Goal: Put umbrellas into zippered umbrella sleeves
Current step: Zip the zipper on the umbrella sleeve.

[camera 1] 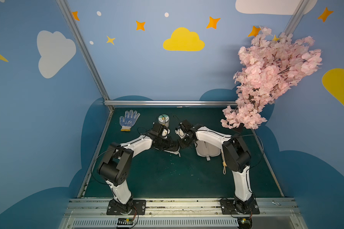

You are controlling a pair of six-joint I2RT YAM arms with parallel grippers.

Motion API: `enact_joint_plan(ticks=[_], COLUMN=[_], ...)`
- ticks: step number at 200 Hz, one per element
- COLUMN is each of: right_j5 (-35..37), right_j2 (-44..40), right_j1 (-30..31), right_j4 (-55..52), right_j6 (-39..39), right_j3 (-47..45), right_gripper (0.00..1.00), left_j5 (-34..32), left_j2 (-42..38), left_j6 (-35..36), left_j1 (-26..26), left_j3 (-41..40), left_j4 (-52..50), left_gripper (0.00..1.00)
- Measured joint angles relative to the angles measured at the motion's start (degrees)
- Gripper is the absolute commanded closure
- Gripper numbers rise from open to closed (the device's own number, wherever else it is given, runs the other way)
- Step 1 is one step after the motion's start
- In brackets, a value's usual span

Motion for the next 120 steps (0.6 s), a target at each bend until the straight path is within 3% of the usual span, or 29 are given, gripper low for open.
enact_joint_plan(ticks=[120], right_j5=[1.6], right_j2=[0.5], right_j1=[-0.1], right_j4=[0.0], right_j6=[0.1], right_j3=[-1.2], right_gripper=[1.0], left_j5=[4.1], left_j2=[5.5], left_j6=[-3.6], left_j1=[1.1], left_j3=[0.4], left_j4=[4.4], left_gripper=[0.87])
